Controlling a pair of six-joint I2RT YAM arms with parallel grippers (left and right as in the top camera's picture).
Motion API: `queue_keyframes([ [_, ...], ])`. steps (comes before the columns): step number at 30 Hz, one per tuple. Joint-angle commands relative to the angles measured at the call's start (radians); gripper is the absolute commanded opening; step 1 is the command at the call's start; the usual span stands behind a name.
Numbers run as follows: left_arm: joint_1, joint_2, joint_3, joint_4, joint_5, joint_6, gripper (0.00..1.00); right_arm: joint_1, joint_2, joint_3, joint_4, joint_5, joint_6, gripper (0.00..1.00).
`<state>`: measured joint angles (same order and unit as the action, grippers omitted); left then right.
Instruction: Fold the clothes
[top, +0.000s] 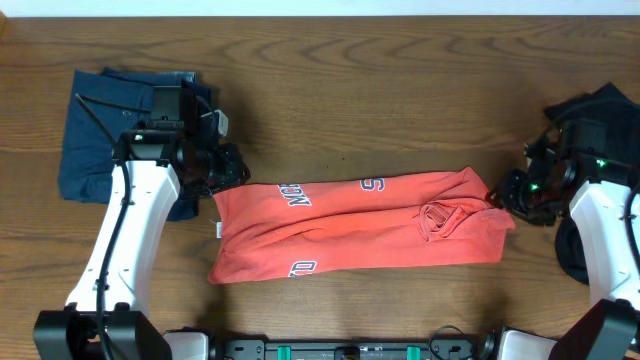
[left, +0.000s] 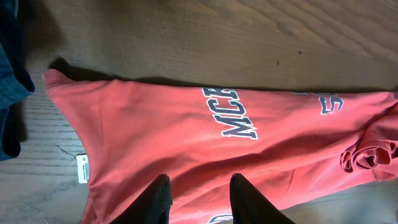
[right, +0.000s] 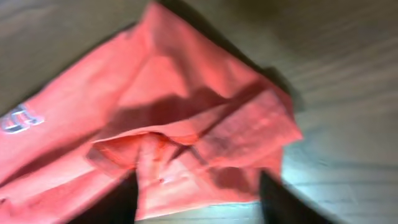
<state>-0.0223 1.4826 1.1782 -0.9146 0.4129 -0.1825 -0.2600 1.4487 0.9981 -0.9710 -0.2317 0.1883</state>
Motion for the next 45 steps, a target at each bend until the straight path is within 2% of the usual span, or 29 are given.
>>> queue_keyframes([
  [1,0.003,-0.013,0.013,-0.002,0.006,0.01,0.33,-0.007,0.018,-0.051,0.023,0.07,0.076,0.65],
  [4,0.003,-0.013,0.013,-0.005,0.006,0.01,0.33,-0.007,0.038,-0.122,0.095,0.047,0.116,0.6],
  [7,0.003,-0.013,0.013,-0.008,0.006,0.01,0.33,-0.007,0.053,-0.172,0.138,-0.004,0.115,0.47],
  [12,0.003,-0.013,0.013,-0.009,0.006,0.009,0.33,-0.007,0.053,-0.18,0.143,-0.005,0.115,0.03],
  [13,0.003,-0.013,0.013,-0.009,0.006,0.009,0.33,-0.007,0.053,-0.177,0.14,-0.01,0.114,0.01],
  [20,0.003,-0.013,0.013,-0.008,0.006,0.009,0.33,-0.005,0.006,-0.109,0.058,-0.109,0.021,0.01],
  [24,0.003,-0.013,0.013,-0.008,0.006,0.009,0.33,0.047,-0.043,-0.073,-0.009,-0.129,-0.027,0.01],
  [31,0.003,-0.013,0.013,-0.008,0.006,0.009,0.33,0.226,-0.055,-0.088,-0.01,-0.127,-0.022,0.02],
  [38,0.003,-0.013,0.013,-0.008,0.006,0.009,0.33,0.362,-0.055,-0.122,0.039,-0.041,0.081,0.03],
  [41,0.003,-0.013,0.013,-0.008,0.006,0.009,0.33,0.381,-0.055,-0.124,0.03,-0.034,0.08,0.25],
  [45,0.003,-0.013,0.013,-0.008,0.006,0.009,0.33,0.383,-0.055,-0.124,0.015,-0.035,0.061,0.3],
])
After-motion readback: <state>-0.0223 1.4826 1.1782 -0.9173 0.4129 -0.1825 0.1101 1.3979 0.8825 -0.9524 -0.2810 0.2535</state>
